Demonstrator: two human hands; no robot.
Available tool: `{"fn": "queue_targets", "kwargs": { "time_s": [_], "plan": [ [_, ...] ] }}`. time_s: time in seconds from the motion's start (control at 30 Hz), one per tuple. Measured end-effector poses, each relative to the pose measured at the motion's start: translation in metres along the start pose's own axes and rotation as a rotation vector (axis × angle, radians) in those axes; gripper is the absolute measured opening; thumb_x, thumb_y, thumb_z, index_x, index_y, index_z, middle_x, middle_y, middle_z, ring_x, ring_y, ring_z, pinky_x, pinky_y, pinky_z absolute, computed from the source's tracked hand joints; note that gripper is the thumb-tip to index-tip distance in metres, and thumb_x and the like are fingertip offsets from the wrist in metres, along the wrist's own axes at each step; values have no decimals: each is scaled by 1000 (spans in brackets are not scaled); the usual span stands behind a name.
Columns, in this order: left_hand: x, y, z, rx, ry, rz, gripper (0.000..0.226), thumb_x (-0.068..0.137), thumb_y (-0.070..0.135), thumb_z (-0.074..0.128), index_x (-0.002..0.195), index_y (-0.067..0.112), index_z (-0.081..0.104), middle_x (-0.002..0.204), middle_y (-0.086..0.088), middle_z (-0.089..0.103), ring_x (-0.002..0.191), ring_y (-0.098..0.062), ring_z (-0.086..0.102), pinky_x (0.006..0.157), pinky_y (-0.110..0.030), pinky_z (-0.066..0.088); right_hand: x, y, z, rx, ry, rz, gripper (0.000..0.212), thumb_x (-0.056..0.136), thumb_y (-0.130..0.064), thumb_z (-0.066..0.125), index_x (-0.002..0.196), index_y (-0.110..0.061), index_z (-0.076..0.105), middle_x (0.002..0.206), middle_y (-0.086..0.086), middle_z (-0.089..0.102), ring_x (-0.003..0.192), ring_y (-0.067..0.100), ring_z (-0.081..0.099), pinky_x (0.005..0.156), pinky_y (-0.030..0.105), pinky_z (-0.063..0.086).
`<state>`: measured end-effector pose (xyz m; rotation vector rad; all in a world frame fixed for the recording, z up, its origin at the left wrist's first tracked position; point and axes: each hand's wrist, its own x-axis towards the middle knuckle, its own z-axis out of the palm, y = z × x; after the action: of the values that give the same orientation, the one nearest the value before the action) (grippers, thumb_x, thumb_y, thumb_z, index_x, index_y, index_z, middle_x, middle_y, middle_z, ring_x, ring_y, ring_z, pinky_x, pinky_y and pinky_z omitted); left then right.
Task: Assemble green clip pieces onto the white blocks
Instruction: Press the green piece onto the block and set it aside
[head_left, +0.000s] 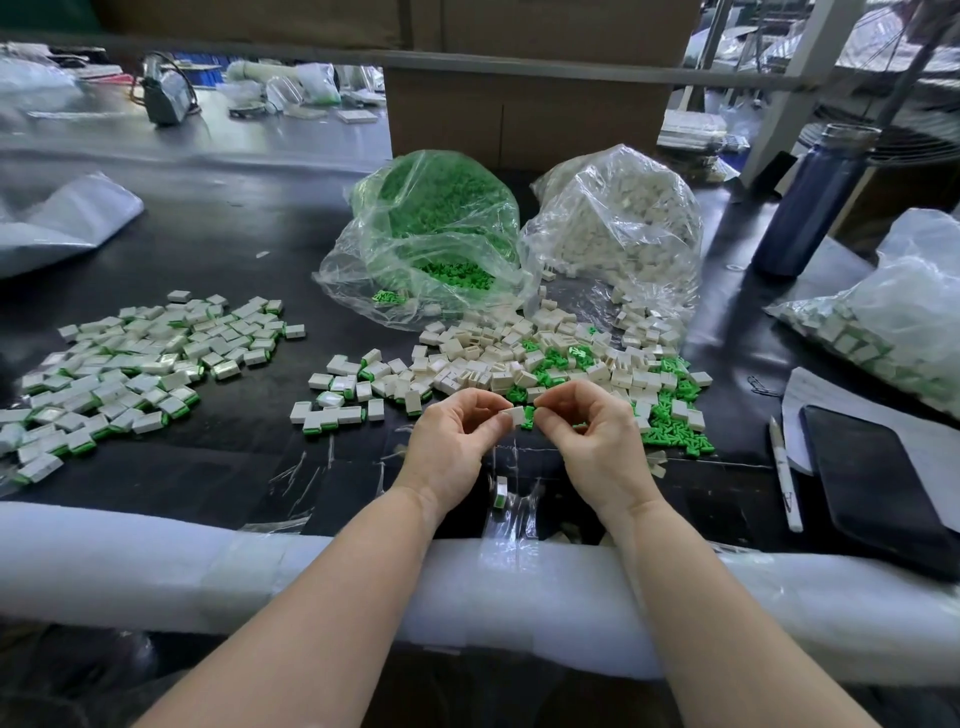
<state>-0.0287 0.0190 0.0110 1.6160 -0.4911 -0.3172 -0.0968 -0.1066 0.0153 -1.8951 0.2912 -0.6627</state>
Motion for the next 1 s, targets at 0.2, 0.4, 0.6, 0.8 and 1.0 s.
{"fn": "queue_targets", "kwargs": {
  "time_s": [0.2,0.4,0.6,0.8,1.0],
  "plan": [
    [0,0,0,5,-12,7,4,85,12,65,84,16,65,78,0,68,74,-4,63,68,-9,47,0,-1,0,-11,3,-11,14,81,1,67,78,-12,64,71,-6,61,66,-6,56,63,8,44],
    [-1,0,0,37,-30,15,3,85,12,66,87,12,66,77,1,67,71,0,61,68,-9,46,1,2,1,2,32,-3,12,81,0,68,81,-12,65,74,-7,63,67,-6,57,64,7,45],
    [-1,2,-1,-21,-23,7,15,88,8,61,101,9,66,86,-3,70,76,-2,66,71,-12,50,3,5,-1,38,41,39,12,83,-5,68,86,-17,68,78,-10,67,70,-6,61,67,7,46],
    [-1,2,0,-10,-36,16,10,88,9,60,97,9,65,86,-1,68,74,4,63,70,-9,47,2,1,0,28,-12,28,15,85,-2,64,82,-17,64,76,-8,63,71,-6,58,69,8,45],
    [0,2,0,-25,-63,0,5,88,14,62,92,13,64,81,0,66,72,4,62,69,-8,46,0,-2,1,23,-42,21,17,85,-1,64,80,-16,62,75,-5,63,70,-1,57,68,11,46]
  ]
}}
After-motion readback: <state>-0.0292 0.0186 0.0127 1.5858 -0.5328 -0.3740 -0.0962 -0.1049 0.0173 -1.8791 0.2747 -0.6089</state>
